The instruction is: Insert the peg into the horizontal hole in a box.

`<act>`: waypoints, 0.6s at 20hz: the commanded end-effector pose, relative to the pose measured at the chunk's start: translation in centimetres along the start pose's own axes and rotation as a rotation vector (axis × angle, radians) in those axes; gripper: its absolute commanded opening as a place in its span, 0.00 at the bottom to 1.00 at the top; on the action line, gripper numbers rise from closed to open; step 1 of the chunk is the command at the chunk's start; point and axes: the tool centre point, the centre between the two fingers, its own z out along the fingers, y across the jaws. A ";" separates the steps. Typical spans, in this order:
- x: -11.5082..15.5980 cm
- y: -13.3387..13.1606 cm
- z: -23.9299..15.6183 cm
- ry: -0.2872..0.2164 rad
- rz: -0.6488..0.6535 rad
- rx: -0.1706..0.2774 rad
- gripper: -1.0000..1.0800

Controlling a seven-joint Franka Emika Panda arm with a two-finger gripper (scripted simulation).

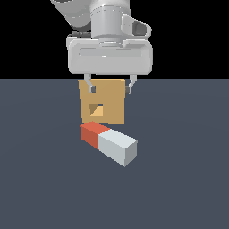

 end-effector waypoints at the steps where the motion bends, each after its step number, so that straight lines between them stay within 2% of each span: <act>1: 0.0 0.0 0.0 0.000 0.000 0.000 0.96; 12: -0.5 0.0 0.9 -0.001 -0.076 -0.001 0.96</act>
